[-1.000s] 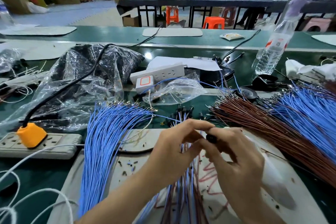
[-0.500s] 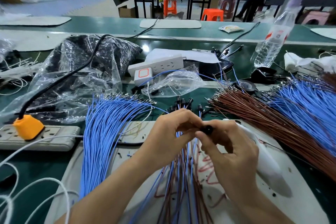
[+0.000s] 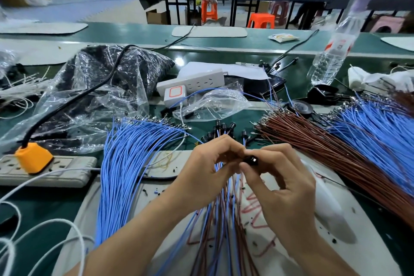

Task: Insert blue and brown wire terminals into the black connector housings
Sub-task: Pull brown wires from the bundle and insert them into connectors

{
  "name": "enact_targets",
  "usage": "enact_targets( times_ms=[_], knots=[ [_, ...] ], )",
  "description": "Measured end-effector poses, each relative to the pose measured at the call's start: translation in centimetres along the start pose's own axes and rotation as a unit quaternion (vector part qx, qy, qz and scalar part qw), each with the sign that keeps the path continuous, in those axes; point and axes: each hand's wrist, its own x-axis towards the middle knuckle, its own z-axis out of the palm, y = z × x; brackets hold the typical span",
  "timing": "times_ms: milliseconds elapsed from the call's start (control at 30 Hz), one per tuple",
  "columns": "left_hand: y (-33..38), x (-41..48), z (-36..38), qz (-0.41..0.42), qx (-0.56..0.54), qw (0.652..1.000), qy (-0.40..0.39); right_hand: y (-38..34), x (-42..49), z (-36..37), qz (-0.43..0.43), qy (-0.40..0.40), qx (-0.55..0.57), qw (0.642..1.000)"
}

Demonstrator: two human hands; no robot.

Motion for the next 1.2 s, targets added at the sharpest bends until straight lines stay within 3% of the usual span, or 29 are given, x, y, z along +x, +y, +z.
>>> enact_targets(
  times_ms=[700,867,1033,1133,1200],
  knots=[
    [-0.6,-0.2,0.2,-0.004,0.014,1.0,0.004,-0.2,0.0,0.0,-0.002,0.02,0.036,0.999],
    [-0.6,0.0,0.4,0.019,0.035,0.999,-0.016,-0.1,-0.2,-0.2,-0.025,0.035,-0.003,0.999],
    [-0.9,0.0,0.5,0.053,0.063,0.996,-0.019,-0.2,-0.2,-0.3,0.021,0.04,0.042,0.998],
    [-0.9,-0.1,0.5,0.058,0.027,0.998,-0.022,-0.2,0.0,-0.3,-0.009,0.022,-0.02,1.0],
    [-1.1,0.1,0.4,0.072,0.059,0.995,0.02,-0.2,0.5,-0.6,-0.03,0.015,-0.029,0.999]
  ],
)
